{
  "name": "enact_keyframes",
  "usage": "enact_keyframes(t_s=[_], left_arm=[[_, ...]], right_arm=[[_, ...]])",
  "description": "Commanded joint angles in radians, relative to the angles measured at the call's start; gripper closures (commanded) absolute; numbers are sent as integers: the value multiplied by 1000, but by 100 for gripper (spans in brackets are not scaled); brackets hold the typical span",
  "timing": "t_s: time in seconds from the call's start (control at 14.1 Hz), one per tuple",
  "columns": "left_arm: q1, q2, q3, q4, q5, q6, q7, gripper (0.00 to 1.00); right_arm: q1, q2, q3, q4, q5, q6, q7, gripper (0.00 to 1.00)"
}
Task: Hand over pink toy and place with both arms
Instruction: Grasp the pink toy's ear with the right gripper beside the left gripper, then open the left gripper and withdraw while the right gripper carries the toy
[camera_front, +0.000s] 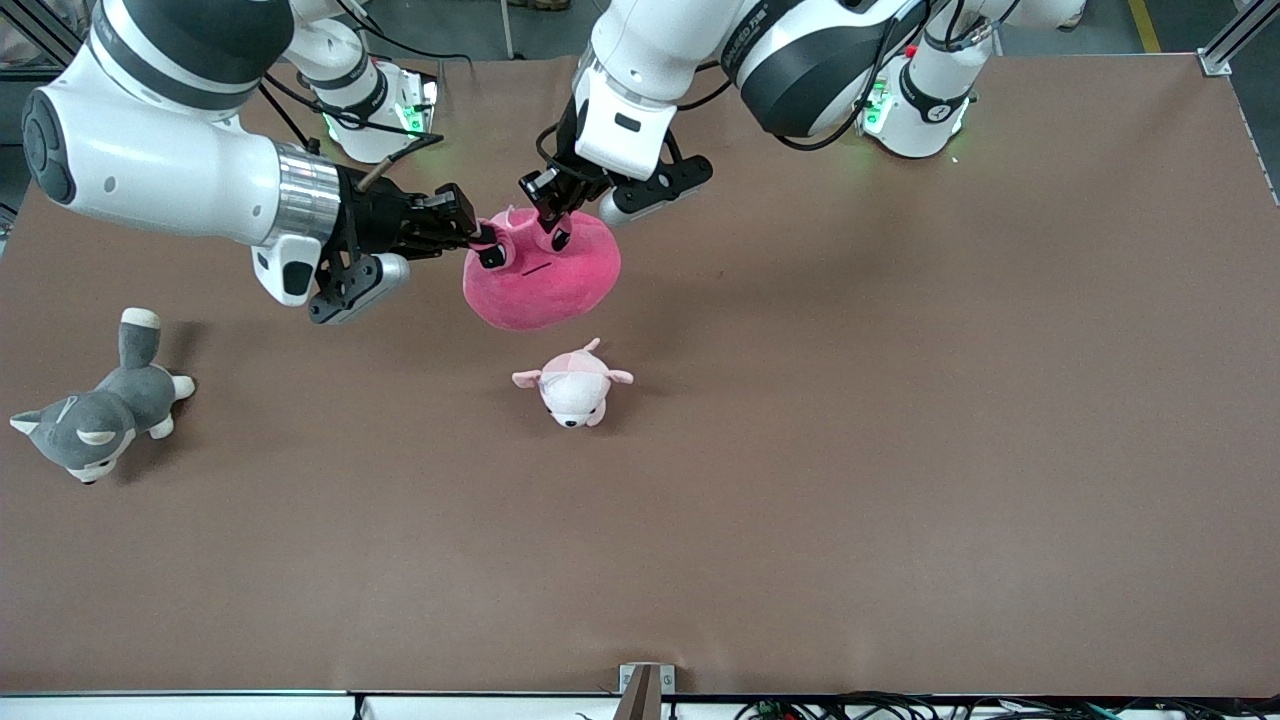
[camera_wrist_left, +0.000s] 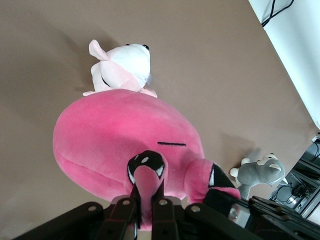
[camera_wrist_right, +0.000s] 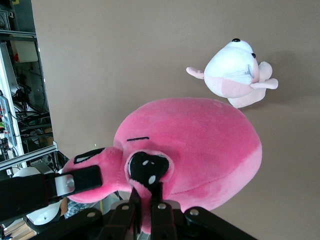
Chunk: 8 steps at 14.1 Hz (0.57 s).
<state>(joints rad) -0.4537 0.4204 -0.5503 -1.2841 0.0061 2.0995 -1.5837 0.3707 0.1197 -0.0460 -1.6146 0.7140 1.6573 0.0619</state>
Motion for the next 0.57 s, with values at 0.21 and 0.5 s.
enact_keyframes(t_s=[0.21, 0.5], left_arm=[[-14, 6, 7, 29, 29, -6, -15, 0], [12, -3, 7, 29, 67, -48, -1, 0]], right_arm=[[2, -6, 3, 7, 8, -4, -2, 100], [-36, -18, -3, 12, 7, -56, 1, 100]])
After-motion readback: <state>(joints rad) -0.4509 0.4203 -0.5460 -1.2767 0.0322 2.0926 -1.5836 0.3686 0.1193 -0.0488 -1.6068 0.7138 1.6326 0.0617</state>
